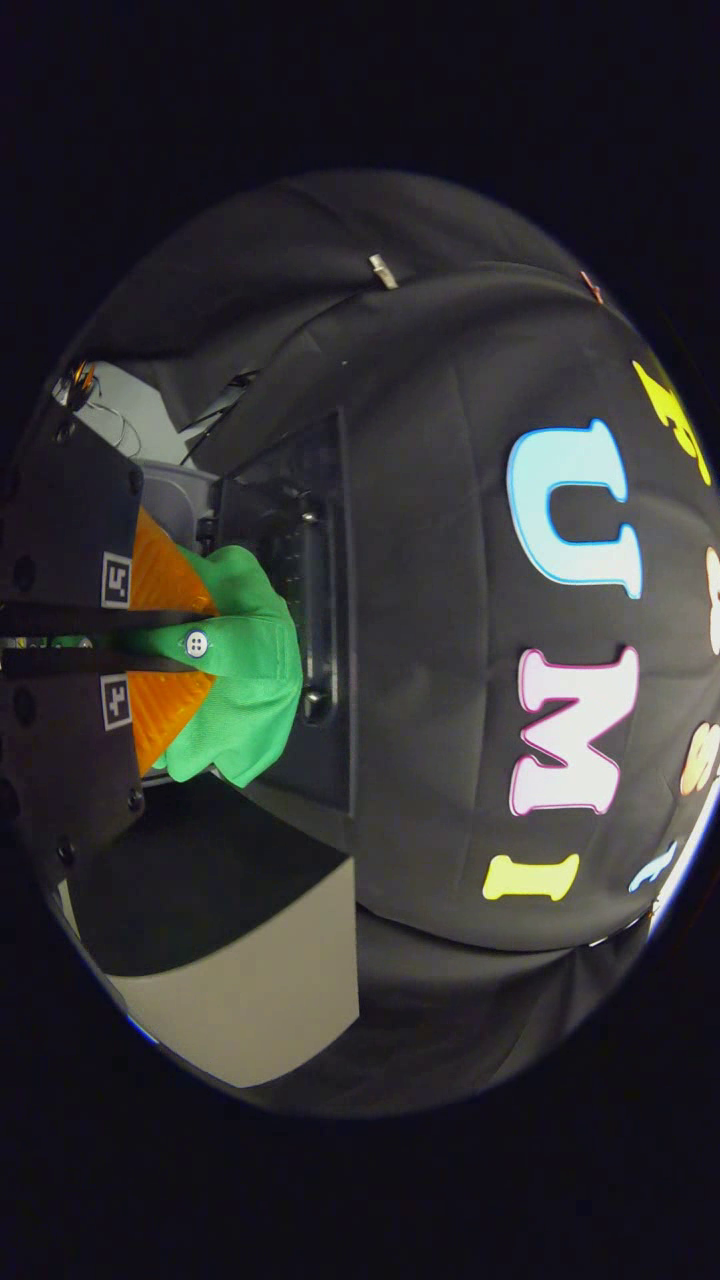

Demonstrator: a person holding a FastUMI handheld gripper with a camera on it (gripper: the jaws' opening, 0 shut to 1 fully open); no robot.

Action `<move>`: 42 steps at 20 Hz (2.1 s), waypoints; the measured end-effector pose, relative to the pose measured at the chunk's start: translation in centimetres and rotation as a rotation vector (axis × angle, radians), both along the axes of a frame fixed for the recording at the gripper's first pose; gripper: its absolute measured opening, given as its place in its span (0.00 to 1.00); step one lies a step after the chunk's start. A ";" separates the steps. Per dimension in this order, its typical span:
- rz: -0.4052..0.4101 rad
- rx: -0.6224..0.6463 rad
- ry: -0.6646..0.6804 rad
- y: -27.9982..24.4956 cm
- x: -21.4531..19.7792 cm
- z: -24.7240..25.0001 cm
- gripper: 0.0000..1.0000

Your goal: Put the clothes into the washing machine and then close the washing machine lid.

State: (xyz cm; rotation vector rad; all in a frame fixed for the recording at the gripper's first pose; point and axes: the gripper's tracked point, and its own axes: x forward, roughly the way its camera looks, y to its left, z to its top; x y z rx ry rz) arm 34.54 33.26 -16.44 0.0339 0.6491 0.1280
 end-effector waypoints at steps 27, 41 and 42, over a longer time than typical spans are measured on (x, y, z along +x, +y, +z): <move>0.011 0.068 0.057 2.1 -1.1 -13.4 1.00; -0.048 0.149 -0.319 -1.4 5.4 7.6 1.00; -0.041 0.151 -0.329 -1.2 6.2 8.4 1.00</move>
